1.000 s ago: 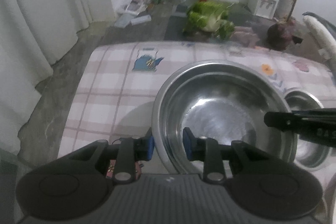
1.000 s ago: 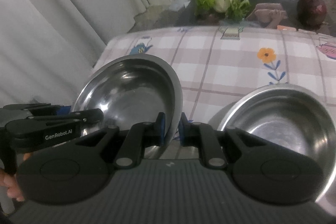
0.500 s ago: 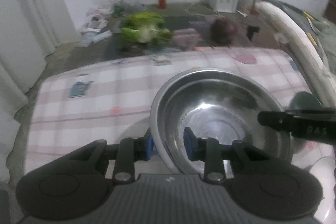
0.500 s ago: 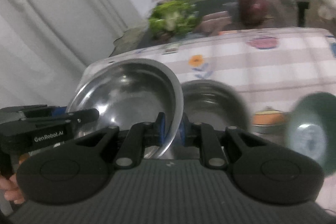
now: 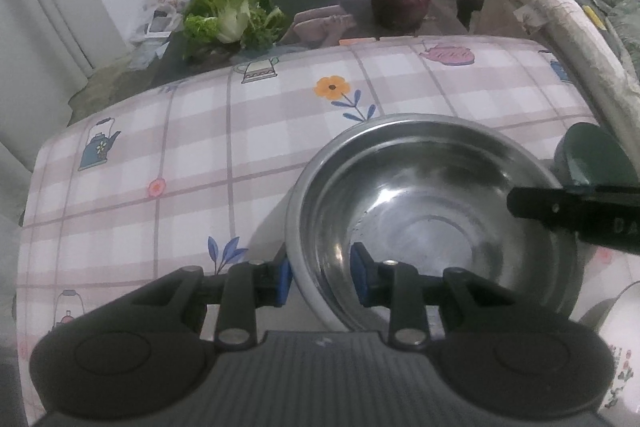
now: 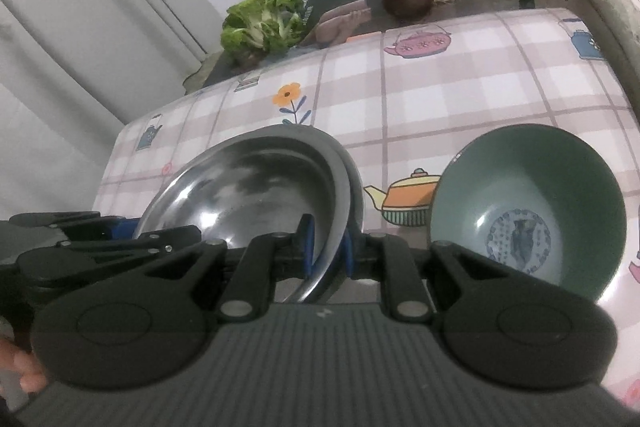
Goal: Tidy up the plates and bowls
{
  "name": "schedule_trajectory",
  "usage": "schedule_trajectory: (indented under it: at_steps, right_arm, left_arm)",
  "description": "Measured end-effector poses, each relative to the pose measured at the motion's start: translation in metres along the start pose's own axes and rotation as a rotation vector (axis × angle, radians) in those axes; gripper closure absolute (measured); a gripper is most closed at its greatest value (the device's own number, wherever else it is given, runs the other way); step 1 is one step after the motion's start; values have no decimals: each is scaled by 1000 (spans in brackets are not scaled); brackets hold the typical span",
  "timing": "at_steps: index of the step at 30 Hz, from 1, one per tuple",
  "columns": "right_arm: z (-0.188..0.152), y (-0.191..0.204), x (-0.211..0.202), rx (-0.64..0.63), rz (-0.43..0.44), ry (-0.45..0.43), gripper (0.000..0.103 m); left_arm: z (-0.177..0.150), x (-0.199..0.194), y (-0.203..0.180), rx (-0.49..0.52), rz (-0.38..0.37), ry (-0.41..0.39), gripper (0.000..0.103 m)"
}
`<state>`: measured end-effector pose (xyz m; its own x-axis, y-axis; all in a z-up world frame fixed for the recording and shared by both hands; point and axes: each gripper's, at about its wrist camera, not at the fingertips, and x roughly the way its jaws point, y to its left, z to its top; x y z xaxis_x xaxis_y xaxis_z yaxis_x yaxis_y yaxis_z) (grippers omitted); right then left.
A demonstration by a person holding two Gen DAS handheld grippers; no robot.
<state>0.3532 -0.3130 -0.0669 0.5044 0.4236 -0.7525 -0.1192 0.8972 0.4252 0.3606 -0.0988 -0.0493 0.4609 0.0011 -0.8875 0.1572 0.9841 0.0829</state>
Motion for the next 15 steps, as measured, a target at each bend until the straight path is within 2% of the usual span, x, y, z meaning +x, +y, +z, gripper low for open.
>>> schedule_trajectory:
  at_steps: [5,9,15]
  right_arm:
    - [3,5,7,-13,-18,4,88]
    - [4,6,6,-3,-21,4,86]
    - [0,8,-4,-19,-44,-18,81]
  left_arm:
    - [0,5,4,11,6,-3,71]
    - [-1,0,6,51,-2,-32,54]
    - [-2,2,19,42,9,-45,50]
